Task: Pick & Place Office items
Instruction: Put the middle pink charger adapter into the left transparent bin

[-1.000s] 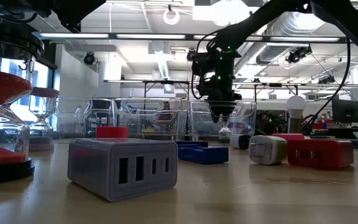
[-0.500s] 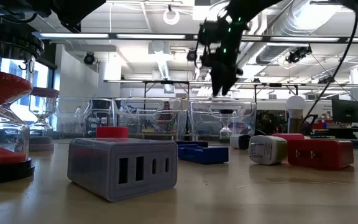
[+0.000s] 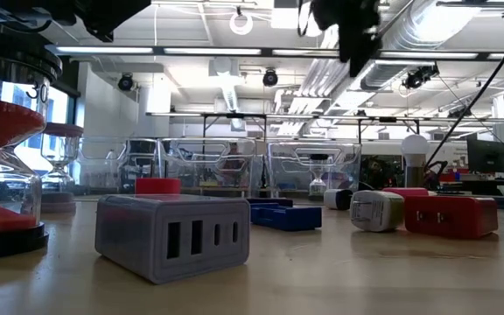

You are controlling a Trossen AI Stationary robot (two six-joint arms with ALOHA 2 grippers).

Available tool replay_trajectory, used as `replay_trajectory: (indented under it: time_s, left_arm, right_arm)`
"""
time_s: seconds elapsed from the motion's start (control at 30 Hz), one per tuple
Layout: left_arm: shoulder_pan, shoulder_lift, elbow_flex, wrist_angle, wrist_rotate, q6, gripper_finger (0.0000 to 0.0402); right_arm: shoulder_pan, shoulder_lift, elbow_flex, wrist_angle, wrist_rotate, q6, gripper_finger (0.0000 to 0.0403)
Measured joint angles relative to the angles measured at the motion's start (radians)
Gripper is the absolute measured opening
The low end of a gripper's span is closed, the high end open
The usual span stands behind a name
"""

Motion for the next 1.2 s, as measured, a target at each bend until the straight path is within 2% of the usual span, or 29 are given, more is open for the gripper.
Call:
replay_trajectory:
  time_s: [0.13, 0.3, 0.57, 0.7, 0.77, 1.0, 1.1, 1.2]
  left_arm:
    - [0.000, 0.000, 0.000, 0.000, -0.003, -0.058, 0.0266]
    - [0.000, 0.000, 0.000, 0.000, -0.003, -0.231, 0.0266]
    - [0.000, 0.000, 0.000, -0.004, 0.011, -0.249, 0.0266]
    - [0.000, 0.027, 0.041, -0.029, 0.003, -0.231, 0.0266]
    - [0.000, 0.047, 0.107, -0.113, 0.001, -0.218, 0.0266]
    - [0.024, 0.177, 0.437, -0.676, 0.006, -0.330, 0.0266]
    - [0.024, 0.234, 0.500, -0.792, 0.037, -0.373, 0.0266]
    - [0.023, 0.287, 0.507, -0.813, 0.105, -0.391, 0.0266]
  right_arm:
    - [0.144, -0.045, 0.000, -0.056, 0.113, 0.125, 0.0286]
    - [0.331, -0.087, 0.000, -0.126, 0.261, 0.267, 0.0286]
    - [0.660, -0.110, -0.007, -0.132, 0.598, 0.524, 0.0286]
    - [0.819, -0.111, -0.076, -0.133, 0.733, 0.666, 0.0286]
    - [0.884, -0.113, -0.127, -0.133, 0.775, 0.750, 0.0286]
    - [1.048, -0.114, -0.333, -0.129, 0.954, 1.017, 0.0286]
    - [1.085, -0.114, -0.411, -0.109, 1.049, 1.064, 0.0286]
    - [1.103, -0.114, -0.478, -0.084, 1.137, 1.110, 0.0286]
